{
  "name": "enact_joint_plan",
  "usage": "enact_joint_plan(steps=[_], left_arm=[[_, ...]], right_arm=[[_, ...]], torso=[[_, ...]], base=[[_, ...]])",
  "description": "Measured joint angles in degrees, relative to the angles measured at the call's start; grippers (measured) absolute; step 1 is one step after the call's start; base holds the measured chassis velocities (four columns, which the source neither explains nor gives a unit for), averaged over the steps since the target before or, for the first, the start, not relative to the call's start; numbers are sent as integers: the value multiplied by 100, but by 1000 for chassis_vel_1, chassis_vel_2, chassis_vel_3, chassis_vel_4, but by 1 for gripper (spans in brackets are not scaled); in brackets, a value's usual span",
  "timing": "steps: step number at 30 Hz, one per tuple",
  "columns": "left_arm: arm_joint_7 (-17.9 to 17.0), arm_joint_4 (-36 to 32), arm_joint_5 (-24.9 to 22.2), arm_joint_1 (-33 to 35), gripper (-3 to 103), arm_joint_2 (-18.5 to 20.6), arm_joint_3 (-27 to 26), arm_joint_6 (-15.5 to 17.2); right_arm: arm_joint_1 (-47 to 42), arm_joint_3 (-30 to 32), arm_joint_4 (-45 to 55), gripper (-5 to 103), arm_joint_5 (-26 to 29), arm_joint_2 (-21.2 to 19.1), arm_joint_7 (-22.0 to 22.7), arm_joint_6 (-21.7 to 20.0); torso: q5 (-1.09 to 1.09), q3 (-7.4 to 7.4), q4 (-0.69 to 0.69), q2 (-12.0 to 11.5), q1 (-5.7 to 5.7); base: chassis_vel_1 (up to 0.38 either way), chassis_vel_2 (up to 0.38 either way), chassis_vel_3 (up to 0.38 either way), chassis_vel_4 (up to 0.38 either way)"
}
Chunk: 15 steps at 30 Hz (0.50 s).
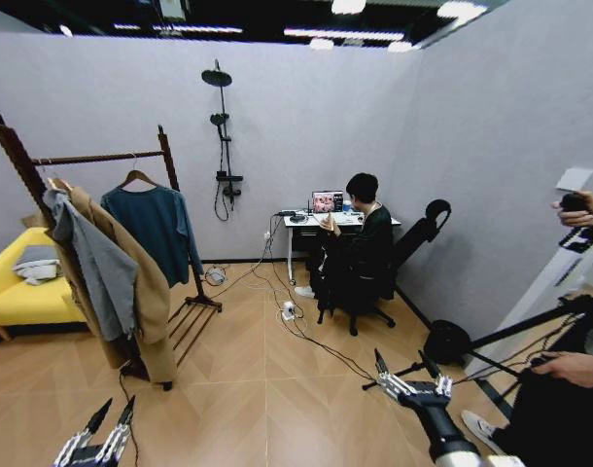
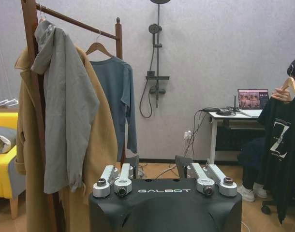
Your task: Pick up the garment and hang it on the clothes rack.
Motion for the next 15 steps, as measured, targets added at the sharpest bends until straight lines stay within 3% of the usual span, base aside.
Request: enact_joint_plan(steps=[6, 15], left_arm=[[0, 0, 0, 0, 46, 0, 0, 0], [0, 0, 0, 0, 46, 0, 0, 0]], right_arm=[[10, -5, 0, 100, -5, -11, -29, 5], [35, 23, 0, 100, 63, -53, -17, 75]], torso=[[0, 0, 0, 0, -1], [0, 0, 0, -1, 1]], base=[[-68, 64, 56, -88], [-181, 184, 185, -197]])
